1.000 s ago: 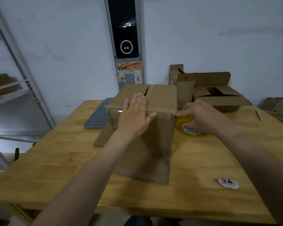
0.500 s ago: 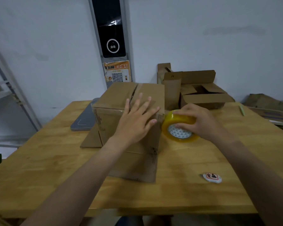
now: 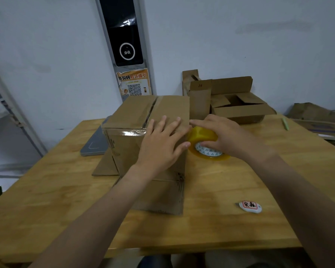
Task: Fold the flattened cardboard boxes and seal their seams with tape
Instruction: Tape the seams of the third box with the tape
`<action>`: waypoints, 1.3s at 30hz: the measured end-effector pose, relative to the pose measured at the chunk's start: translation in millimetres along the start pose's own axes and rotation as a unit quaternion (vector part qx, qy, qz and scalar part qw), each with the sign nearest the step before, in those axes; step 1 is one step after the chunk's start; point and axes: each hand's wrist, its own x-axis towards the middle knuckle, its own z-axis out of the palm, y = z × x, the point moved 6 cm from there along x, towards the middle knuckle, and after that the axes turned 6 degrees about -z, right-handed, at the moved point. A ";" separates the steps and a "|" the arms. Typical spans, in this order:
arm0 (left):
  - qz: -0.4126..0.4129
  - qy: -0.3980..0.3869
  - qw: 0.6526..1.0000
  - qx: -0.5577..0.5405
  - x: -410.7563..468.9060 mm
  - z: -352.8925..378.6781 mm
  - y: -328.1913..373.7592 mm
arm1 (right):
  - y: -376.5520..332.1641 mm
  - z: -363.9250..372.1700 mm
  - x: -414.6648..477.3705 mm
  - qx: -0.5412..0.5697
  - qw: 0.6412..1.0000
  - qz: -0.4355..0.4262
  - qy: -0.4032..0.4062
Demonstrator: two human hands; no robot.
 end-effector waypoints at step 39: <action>-0.163 -0.072 0.935 -0.306 7.5 -9.6 -161.8 | -26.1 13.7 30.1 -0.055 0.991 -0.035 -0.118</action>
